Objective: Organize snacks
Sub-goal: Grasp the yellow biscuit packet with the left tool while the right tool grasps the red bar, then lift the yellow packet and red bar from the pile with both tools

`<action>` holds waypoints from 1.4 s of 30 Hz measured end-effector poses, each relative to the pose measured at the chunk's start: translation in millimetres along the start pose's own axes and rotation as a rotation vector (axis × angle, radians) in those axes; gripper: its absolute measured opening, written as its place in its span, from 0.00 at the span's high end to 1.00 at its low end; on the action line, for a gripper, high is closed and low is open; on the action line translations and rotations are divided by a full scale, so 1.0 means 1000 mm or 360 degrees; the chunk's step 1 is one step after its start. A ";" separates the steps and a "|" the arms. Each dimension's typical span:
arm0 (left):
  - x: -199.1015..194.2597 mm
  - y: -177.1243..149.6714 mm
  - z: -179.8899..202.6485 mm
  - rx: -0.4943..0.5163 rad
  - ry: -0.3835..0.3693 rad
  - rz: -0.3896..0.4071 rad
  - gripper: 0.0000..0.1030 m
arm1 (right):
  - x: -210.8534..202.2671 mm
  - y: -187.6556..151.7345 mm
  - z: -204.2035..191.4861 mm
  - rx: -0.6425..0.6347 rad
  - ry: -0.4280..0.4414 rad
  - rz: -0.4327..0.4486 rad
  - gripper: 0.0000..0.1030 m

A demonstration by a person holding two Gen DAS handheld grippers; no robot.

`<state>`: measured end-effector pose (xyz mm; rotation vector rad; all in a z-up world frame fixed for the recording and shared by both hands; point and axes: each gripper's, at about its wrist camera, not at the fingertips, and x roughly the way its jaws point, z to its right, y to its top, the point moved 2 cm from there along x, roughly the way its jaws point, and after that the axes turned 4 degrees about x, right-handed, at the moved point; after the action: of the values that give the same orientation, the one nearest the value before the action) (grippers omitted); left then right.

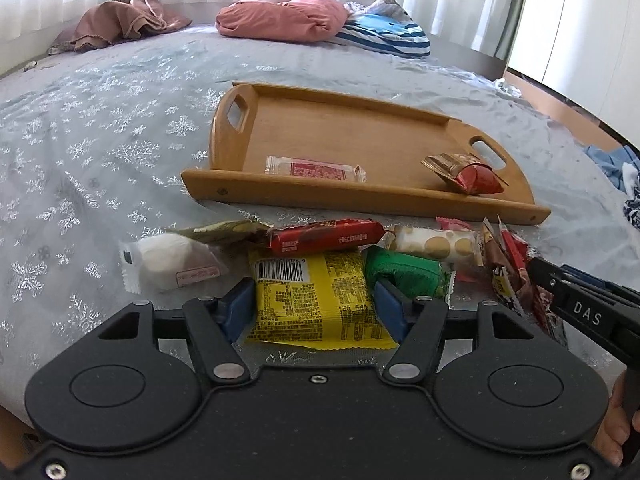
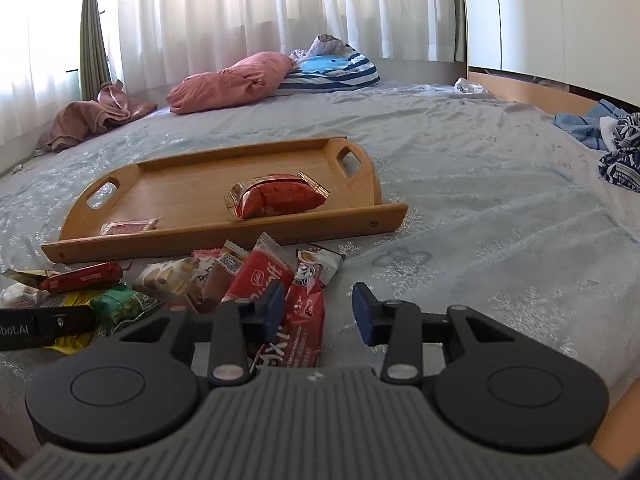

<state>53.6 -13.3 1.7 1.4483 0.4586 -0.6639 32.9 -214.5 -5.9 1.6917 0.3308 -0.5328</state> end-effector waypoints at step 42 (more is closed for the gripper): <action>-0.046 0.004 0.004 0.0089 -0.0079 0.0003 0.52 | -0.021 0.011 0.015 0.0110 -0.0017 0.0075 0.63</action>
<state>21.8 -11.0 35.5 1.4813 0.4030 -0.7142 18.4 -229.4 12.9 1.7583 0.2666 -0.5235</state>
